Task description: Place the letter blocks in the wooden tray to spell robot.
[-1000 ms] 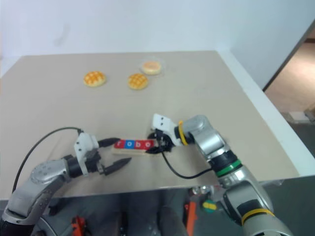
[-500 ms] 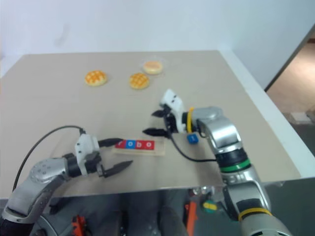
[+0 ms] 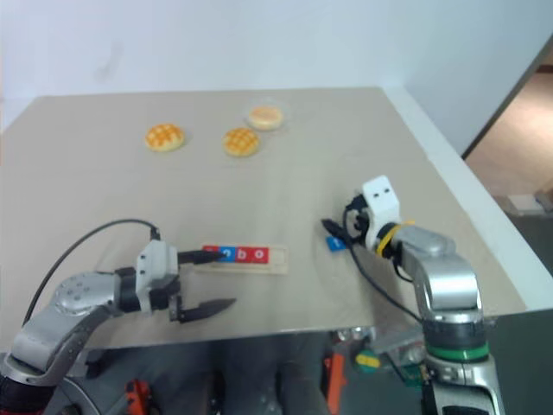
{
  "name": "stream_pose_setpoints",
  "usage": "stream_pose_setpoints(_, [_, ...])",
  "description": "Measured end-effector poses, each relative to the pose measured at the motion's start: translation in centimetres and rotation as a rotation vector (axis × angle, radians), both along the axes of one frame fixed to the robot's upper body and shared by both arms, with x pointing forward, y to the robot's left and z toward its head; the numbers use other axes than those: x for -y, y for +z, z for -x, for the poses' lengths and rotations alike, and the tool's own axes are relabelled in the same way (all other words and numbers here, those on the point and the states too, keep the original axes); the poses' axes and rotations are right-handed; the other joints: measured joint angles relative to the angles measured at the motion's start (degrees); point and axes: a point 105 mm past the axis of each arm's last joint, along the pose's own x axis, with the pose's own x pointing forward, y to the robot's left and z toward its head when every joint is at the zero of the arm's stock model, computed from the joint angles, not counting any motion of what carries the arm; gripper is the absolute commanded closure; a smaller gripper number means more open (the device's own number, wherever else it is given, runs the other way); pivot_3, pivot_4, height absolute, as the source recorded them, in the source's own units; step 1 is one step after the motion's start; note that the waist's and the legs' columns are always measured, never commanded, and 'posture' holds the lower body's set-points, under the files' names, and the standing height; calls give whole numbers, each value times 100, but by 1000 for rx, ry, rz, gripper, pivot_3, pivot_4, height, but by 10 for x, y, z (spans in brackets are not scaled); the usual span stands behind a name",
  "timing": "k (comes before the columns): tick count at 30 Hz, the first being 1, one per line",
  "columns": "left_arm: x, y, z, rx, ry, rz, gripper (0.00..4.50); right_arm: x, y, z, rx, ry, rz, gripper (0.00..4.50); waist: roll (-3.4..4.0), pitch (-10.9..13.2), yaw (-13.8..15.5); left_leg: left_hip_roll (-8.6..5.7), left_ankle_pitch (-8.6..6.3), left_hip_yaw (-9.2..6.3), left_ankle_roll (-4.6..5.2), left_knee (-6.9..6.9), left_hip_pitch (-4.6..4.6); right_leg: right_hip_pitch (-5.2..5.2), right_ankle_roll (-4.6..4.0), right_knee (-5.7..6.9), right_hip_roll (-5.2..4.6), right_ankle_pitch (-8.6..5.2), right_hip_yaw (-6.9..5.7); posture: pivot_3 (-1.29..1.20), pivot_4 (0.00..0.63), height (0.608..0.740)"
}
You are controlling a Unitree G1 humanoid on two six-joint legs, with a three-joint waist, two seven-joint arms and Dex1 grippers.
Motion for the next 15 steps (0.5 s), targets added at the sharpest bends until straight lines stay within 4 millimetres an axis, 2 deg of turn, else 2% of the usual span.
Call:
stream_pose_setpoints(7, [3,2,-6,19,45,42,0,-4,-28,22,-62,-108,-25,77,-1,-1,4,-7,0,5,0,3,-3,0,6,-1,-9,1,6,0,150,740])
stream_pose_setpoints(10, [6,5,-9,25,65,73,0,-8,-40,26,-84,-147,-47,77,-2,-1,3,-6,0,5,0,4,-2,1,6,-1,-7,3,5,0,150,740])
stream_pose_setpoints(13, [6,5,-10,29,71,75,0,-8,-40,24,-59,-199,-56,77,-1,-1,-1,-5,1,5,-1,4,1,2,5,0,-6,4,6,0,150,740])
stream_pose_setpoints(14, [6,5,-10,29,73,74,0,-8,-41,23,-54,-213,-58,644,-1,-1,0,-5,2,5,-2,4,1,2,5,-1,-6,5,5,0,150,740])
stream_pose_setpoints(15, [6,5,-10,29,74,74,0,-9,-41,23,-50,-222,-61,941,-1,-2,0,-6,2,5,-2,4,1,3,5,-1,-6,4,6,0,150,740])
